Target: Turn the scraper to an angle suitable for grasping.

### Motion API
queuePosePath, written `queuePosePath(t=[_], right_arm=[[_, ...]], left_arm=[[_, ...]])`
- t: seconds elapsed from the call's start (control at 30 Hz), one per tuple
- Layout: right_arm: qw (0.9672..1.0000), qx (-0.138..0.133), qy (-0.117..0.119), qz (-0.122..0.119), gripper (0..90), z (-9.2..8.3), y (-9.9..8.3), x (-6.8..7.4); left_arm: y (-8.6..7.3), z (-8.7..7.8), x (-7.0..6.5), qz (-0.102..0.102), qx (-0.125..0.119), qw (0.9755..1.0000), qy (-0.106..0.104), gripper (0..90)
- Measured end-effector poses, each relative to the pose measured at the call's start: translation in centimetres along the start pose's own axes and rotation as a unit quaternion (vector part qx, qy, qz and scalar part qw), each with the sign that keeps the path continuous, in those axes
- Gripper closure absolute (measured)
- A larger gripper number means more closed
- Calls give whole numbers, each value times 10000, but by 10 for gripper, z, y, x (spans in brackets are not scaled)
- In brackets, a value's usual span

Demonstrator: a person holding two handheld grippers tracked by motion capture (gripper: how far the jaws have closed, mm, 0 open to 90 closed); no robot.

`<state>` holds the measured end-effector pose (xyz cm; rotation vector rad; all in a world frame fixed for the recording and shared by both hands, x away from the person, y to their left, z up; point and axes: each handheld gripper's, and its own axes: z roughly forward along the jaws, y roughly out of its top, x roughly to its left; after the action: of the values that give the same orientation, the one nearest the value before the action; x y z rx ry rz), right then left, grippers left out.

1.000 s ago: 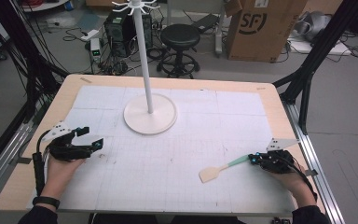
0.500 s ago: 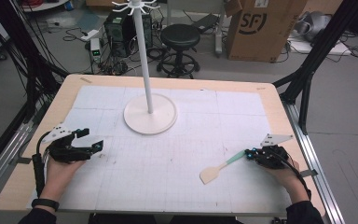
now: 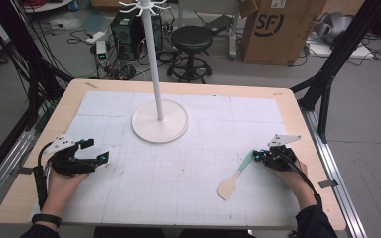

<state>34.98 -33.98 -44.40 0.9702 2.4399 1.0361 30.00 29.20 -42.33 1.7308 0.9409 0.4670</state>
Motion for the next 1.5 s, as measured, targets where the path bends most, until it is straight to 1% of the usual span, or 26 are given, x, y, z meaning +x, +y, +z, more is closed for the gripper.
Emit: queuePosePath(t=[0.17, 0.4, 0.5, 0.57, 0.67, 0.7, 0.77, 0.8, 0.83, 0.87, 0.93, 0.97, 1.0, 1.07, 1.1, 1.13, 1.17, 1.2, 1.23, 1.3, 1.33, 1.37, 1.4, 1.43, 1.47, 1.5], right_arm=[[9999, 122, -29, -115, 893, 10, 12, 1], [9996, 241, -47, -160, 894, 20, 26, 3], [9992, 364, -49, -133, 893, 25, 34, 4], [9988, 436, -52, -205, 893, 34, 45, 10], [9986, 434, -30, -287, 894, 41, 51, 16], [9985, 472, -3, -280, 894, 45, 55, 20], [9984, 482, 65, -287, 894, 46, 57, 21], [9981, 476, 104, -370, 894, 49, 60, 25], [9981, 476, 104, -370, 894, 49, 60, 25], [9977, 465, 252, -418, 894, 52, 63, 29], [9969, 474, 319, -536, 894, 55, 66, 35], [9965, 508, 396, -536, 894, 56, 67, 38], [9957, 493, 460, -634, 893, 57, 69, 41], [9953, 534, 460, -670, 893, 58, 71, 45], [9945, 517, 523, -746, 862, 59, 73, 48], [9945, 517, 523, -746, 862, 59, 73, 48], [9943, 505, 462, -823, 780, 58, 73, 50], [9943, 505, 462, -823, 780, 58, 73, 50], [9944, 445, 458, -837, 760, 55, 74, 49], [9961, 241, 537, -654, 698, 40, 73, 44], [9961, 241, 537, -654, 698, 40, 73, 44], [9975, -56, 556, -441, 605, 26, 71, 38], [9979, -241, 510, -303, 564, 19, 69, 35], [9979, -241, 510, -303, 564, 19, 69, 35], [9970, -657, 400, -1, 463, 5, 62, 29], [9970, -657, 400, -1, 463, 5, 62, 29]], left_arm=[[0, -1, 0, -23, -14, 10000, -2, 156], [0, -1, -1, -30, -32, 10000, -20, 156], [0, -1, -1, -23, -24, 10000, -24, 156], [0, -1, -1, -27, -19, 10000, -27, 156], [0, -2, -1, -17, -11, 10000, -37, 156], [1, -2, -1, -6, -15, 10000, -42, 156], [0, -2, -1, -5, -5, 10000, -41, 156], [0, -2, -1, -8, 1, 10000, -43, 156], [0, -2, -1, -7, -2, 10000, -44, 156], [0, -2, -1, -7, -3, 10000, -50, 156], [0, -2, -2, 0, -10, 10000, -61, 156], [0, -2, -2, 11, -8, 10000, -63, 156], [0, -2, -2, 18, -12, 10000, -66, 156], [0, -2, -2, 18, -10, 10000, -64, 156], [0, -2, -2, 15, -10, 10000, -51, 156], [0, -2, -2, 15, -10, 10000, -51, 156], [0, -2, -1, 12, -14, 10000, -56, 156], [0, -2, -2, 3, -24, 10000, -50, 156], [0, -3, -1, 15, -25, 10000, -47, 156], [0, -3, 0, 5, -20, 10000, -32, 156], [0, -4, 0, 16, -14, 10000, -24, 156], [0, -4, 0, 14, -29, 10000, -13, 156], [-1, -5, 0, 7, -29, 10000, -10, 156], [-1, -6, 0, -5, -49, 10000, 1, 156], [-1, -6, 0, -3, -60, 10000, 8, 156], [-1, -7, 1, -6, -74, 10000, 16, 156]])
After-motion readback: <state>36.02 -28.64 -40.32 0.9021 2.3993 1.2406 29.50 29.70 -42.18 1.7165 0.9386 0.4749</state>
